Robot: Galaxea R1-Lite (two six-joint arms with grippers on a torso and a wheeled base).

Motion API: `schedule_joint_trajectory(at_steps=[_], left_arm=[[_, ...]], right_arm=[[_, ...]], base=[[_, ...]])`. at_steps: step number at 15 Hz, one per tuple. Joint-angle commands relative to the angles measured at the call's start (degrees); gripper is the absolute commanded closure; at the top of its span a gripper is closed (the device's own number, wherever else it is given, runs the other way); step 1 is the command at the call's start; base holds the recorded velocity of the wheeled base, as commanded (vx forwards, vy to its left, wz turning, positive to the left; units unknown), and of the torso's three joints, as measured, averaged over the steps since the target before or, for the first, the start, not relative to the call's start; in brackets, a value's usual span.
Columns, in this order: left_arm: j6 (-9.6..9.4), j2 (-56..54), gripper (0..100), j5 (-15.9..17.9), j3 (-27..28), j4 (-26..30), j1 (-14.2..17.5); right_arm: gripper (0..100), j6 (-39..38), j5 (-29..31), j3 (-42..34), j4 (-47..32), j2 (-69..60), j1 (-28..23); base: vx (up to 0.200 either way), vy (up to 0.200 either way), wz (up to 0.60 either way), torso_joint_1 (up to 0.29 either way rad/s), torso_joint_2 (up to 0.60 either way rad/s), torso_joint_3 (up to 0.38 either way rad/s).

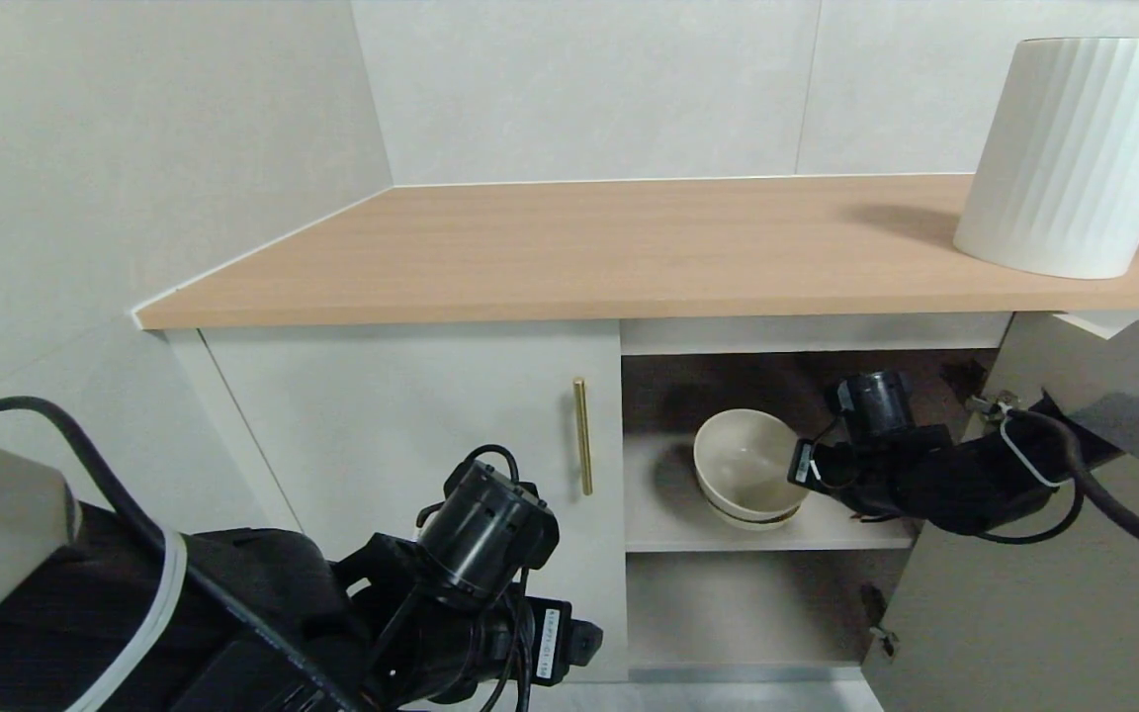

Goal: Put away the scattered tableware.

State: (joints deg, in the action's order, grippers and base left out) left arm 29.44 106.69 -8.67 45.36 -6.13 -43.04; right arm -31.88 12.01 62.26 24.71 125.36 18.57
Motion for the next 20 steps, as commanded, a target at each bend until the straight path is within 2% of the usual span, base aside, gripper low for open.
schedule_joint_trajectory(at_steps=[1, 9, 20], left_arm=[[0.00, -0.1, 0, 0.0, 0.0, 0.0, 0.0], [0.00, 0.1, 0, 0.0, 0.1, 0.0, 0.0], [0.00, 0.3, 0, 0.0, 0.1, 0.0, 0.2]], right_arm=[[100, -0.5, 1.1, 1.2, 0.3, 2.4, -0.1], [100, -1.8, 3.9, 5.7, 0.3, 6.7, -1.8], [100, -1.9, 3.9, 8.3, 0.3, 9.5, -2.0]], base=[[0.000, 0.000, 0.00, 0.000, 0.00, 0.000], [0.000, 0.000, 0.00, 0.000, 0.00, 0.000], [0.000, 0.000, 0.00, 0.000, 0.00, 0.000]])
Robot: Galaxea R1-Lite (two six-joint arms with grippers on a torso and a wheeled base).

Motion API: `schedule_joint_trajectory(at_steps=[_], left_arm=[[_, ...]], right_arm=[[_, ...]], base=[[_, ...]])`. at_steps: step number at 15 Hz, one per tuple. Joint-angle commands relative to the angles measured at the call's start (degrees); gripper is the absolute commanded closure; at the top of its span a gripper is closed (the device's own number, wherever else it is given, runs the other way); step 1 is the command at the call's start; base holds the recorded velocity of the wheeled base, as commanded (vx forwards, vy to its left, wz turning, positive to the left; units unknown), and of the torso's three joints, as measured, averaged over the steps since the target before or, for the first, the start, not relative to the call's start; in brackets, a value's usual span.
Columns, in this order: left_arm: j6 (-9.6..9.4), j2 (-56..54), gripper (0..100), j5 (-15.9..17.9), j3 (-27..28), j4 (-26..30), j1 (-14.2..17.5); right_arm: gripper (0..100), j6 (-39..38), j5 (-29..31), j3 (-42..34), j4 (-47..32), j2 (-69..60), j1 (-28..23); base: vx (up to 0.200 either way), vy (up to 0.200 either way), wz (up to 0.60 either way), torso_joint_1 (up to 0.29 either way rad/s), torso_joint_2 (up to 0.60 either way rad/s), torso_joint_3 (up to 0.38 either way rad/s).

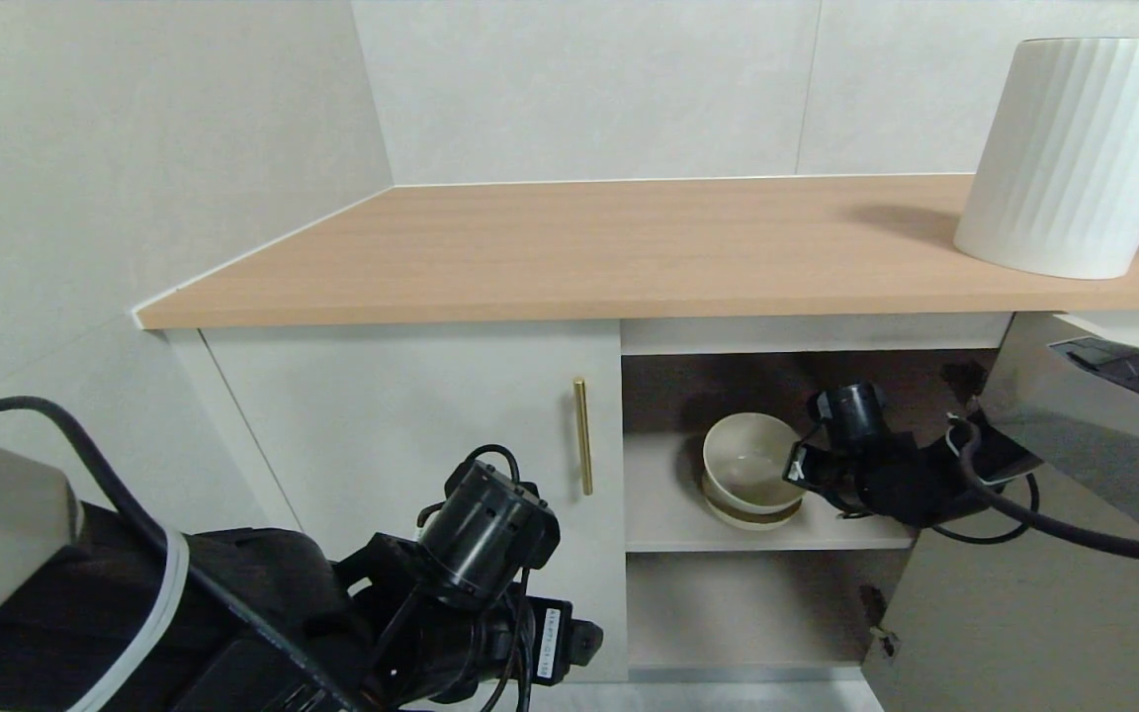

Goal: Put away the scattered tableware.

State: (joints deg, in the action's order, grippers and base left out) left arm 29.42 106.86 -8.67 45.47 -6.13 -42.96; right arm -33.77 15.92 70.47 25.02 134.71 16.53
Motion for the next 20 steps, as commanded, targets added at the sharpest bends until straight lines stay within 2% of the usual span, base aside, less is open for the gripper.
schedule_joint_trajectory(at_steps=[1, 7, 8, 15, 17, 18, 19, 20], left_arm=[[0.03, 0.1, 0, 0.0, 0.0, 0.0, 0.1], [0.03, 0.1, 0, 0.0, 0.0, 0.0, 0.1], [0.03, 0.1, 0, 0.0, 0.0, 0.0, 0.1], [0.03, -0.3, 0, -0.2, 0.1, 0.0, 0.2], [-0.41, -3.4, 0, -3.2, 0.2, -0.1, 2.8], [-0.94, -6.1, 0, -3.6, 0.1, 0.1, 3.5], [-2.61, -9.9, 0, -3.6, -0.6, 0.3, 4.4], [-3.14, -13.4, 0, -3.6, -1.6, 0.3, 5.6]], right_arm=[[100, 0.0, 0.0, 0.0, 0.0, 0.2, 0.1], [100, 0.3, 0.1, -0.2, -0.1, 0.2, 0.4], [0, 0.3, 0.1, -0.2, -0.1, 0.2, 0.5], [0, 0.5, 0.0, -1.9, -0.3, -1.1, 0.7], [0, 1.9, -1.4, -7.6, -0.6, -6.0, 1.8], [0, 3.2, -3.2, -10.9, -0.7, -9.4, 2.4], [0, 5.0, -4.8, -15.4, -0.4, -13.9, 2.9], [0, 6.6, -5.9, -18.8, -0.5, -17.9, 3.1]], base=[[0.000, 0.000, 0.00, 0.000, 0.00, 0.000], [0.000, 0.000, 0.00, 0.000, 0.00, 0.000], [0.000, 0.000, 0.00, 0.000, 0.00, 0.000], [0.000, 0.000, 0.00, 0.000, 0.00, 0.000], [0.000, 0.000, 0.00, 0.000, 0.00, 0.000], [0.000, 0.000, 0.00, 0.000, 0.00, 0.000], [0.000, 0.000, 0.00, 0.000, 0.00, 0.000], [0.000, 0.000, 0.00, 0.000, 0.00, 0.000]])
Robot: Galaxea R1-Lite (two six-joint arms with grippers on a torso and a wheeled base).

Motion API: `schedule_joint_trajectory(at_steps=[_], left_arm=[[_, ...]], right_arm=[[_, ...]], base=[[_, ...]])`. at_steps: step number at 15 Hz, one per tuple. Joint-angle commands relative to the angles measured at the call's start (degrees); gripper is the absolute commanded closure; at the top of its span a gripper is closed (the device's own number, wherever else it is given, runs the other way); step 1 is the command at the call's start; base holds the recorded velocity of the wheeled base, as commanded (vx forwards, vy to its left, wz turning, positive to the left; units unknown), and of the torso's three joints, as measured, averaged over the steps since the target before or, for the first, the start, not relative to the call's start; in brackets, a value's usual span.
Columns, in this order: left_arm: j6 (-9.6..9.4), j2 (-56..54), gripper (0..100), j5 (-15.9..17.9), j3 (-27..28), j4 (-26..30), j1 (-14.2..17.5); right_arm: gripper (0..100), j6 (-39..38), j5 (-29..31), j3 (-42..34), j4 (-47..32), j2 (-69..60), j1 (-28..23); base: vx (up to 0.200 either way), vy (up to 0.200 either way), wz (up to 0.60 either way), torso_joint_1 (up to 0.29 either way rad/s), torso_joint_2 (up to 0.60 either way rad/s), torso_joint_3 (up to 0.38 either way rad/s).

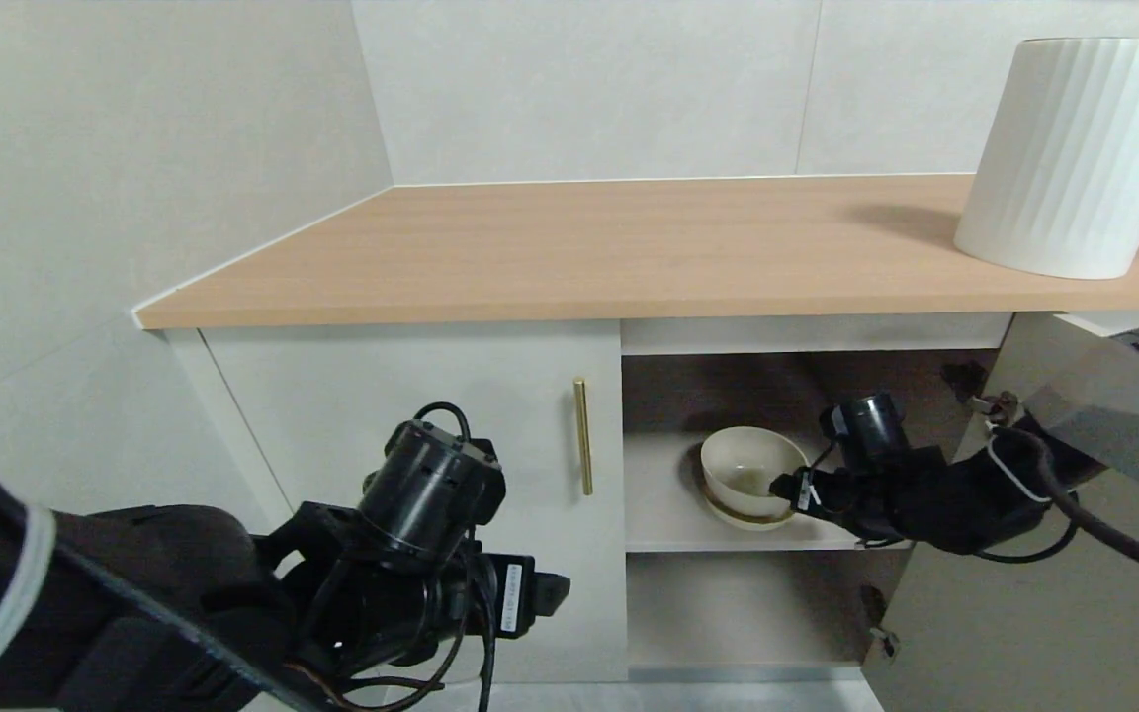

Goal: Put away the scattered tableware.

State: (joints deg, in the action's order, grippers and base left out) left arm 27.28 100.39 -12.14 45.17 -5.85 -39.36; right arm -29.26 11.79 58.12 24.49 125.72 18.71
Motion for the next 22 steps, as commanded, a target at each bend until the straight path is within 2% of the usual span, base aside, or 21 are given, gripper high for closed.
schedule_joint_trajectory(at_steps=[1, 2, 3, 4, 6, 7, 8, 9, 13, 16, 22], left_arm=[[-1.00, -10.6, 0, -0.2, -1.9, 0.3, 3.5], [-1.27, -14.3, 0, -0.1, -2.0, 1.3, 4.8], [-1.88, -16.5, 0, 0.0, -2.4, 2.1, 5.0], [-3.46, -20.8, 0, 0.2, -3.5, 4.0, 5.0], [-4.26, -24.6, 0, 0.1, -5.1, 4.9, 5.3], [-5.57, -26.7, 0, 0.2, -6.5, 4.9, 6.6], [-9.26, -29.4, 0, 0.3, -9.1, 4.7, 10.3], [-10.50, -30.7, 0, 0.5, -10.1, 4.6, 11.1], [-10.58, -26.9, 0, 4.3, -9.0, 4.4, 11.4], [-10.41, -24.8, 0, 4.1, -9.3, 4.4, 11.2], [-10.41, -25.1, 0, 4.1, -9.5, 4.4, 10.8]], right_arm=[[0, 3.8, -1.9, -10.0, -0.1, -13.2, 1.7], [0, 5.4, -2.0, -13.9, 0.3, -18.1, 1.9], [0, 5.9, -2.2, -15.4, -0.1, -21.3, 1.9], [0, 6.4, -3.4, -19.0, -1.0, -28.2, 2.2], [0, 6.8, -5.3, -21.4, -4.4, -35.8, 3.7], [0, 6.8, -5.4, -22.3, -6.6, -38.5, 4.7], [0, 6.9, -5.1, -24.2, -8.7, -42.7, 6.5], [0, 7.0, -5.1, -24.9, -9.2, -44.5, 7.0], [0, 7.0, -7.0, -27.0, -9.4, -42.7, 7.3], [0, 7.2, -7.3, -26.9, -9.7, -46.4, 7.4], [0, 7.1, -7.6, -27.5, -9.9, -45.3, 8.2]], base=[[0.000, 0.000, 0.00, 0.000, 0.00, 0.000], [0.000, 0.000, 0.00, 0.000, 0.00, 0.000], [0.000, 0.000, 0.00, 0.000, 0.00, 0.000], [0.000, 0.000, 0.00, 0.000, 0.00, 0.000], [0.000, 0.000, 0.00, 0.000, 0.00, 0.000], [0.000, 0.000, 0.00, 0.000, 0.00, 0.000], [0.000, 0.000, 0.00, 0.000, 0.00, 0.000], [0.000, 0.000, 0.00, 0.000, 0.00, 0.000], [0.000, 0.000, 0.00, 0.000, 0.00, 0.000], [0.000, 0.000, 0.00, 0.000, 0.00, 0.000], [-0.200, 0.000, 0.00, 0.003, 0.00, 0.002]])
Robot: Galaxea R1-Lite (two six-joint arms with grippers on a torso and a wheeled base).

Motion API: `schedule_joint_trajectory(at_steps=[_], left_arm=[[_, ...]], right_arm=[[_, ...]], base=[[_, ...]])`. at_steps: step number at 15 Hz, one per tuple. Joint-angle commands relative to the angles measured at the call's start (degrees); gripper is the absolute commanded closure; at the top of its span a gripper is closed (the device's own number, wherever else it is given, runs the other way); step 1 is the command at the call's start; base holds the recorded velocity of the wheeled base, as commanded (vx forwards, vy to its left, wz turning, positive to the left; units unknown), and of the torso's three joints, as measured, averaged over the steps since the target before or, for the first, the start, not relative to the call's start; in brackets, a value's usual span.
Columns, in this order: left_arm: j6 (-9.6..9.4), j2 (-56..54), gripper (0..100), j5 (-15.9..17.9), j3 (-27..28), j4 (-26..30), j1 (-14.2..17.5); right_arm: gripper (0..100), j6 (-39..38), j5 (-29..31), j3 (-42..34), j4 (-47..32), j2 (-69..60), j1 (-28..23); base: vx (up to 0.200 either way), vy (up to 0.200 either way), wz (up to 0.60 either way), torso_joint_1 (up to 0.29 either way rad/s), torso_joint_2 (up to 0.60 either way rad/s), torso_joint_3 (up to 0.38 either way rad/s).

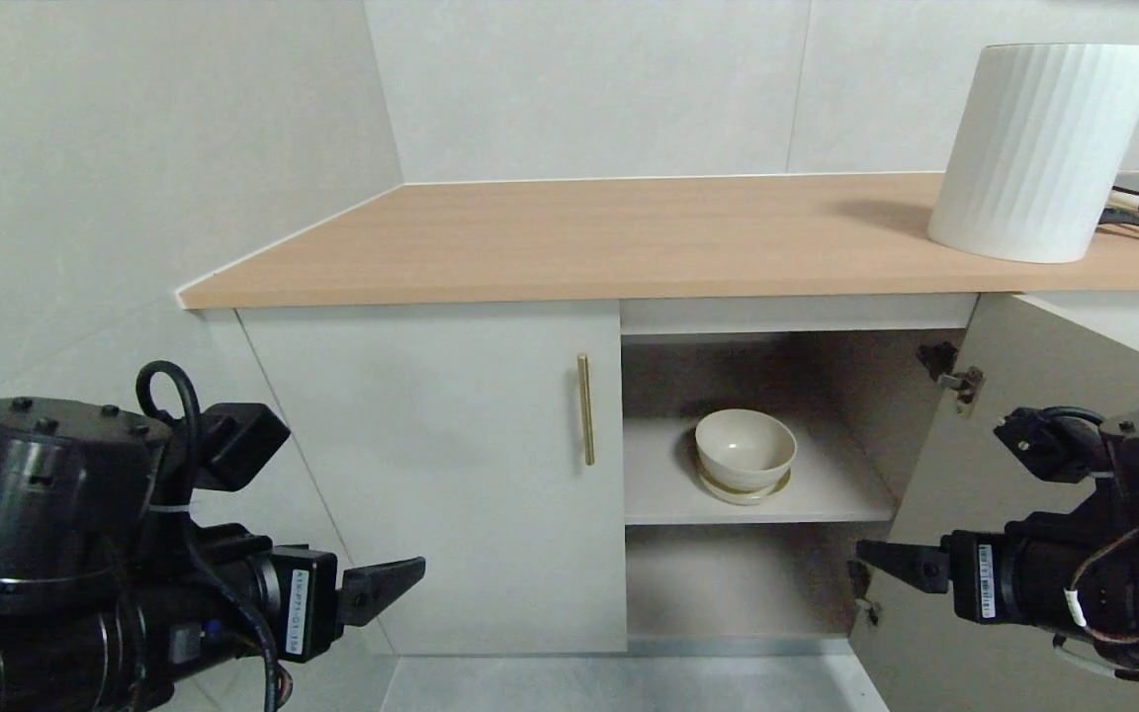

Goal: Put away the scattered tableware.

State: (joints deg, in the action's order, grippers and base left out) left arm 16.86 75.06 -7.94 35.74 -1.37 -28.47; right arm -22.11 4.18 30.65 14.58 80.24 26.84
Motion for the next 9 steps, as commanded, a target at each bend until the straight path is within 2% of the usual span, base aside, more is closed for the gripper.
schedule_joint_trajectory(at_steps=[1, 8, 9], left_arm=[[0.02, 0.2, 0, 0.0, -0.1, 0.0, -0.1], [-0.16, 0.1, 0, -0.1, -0.1, 0.0, -0.1], [-0.16, 0.1, 0, -0.1, -0.1, 0.0, -0.1]], right_arm=[[0, 0.0, 0.0, -0.1, 0.0, 0.2, 0.2], [0, 0.0, 0.0, -0.3, 0.0, 0.2, 0.5], [0, 0.0, 0.0, -0.3, 0.0, 0.1, 0.5]], base=[[-0.200, 0.000, 0.00, 0.002, 0.00, 0.002], [-0.200, 0.000, 0.00, 0.001, 0.00, 0.002], [0.000, 0.000, 0.00, 0.000, 0.00, 0.000]])
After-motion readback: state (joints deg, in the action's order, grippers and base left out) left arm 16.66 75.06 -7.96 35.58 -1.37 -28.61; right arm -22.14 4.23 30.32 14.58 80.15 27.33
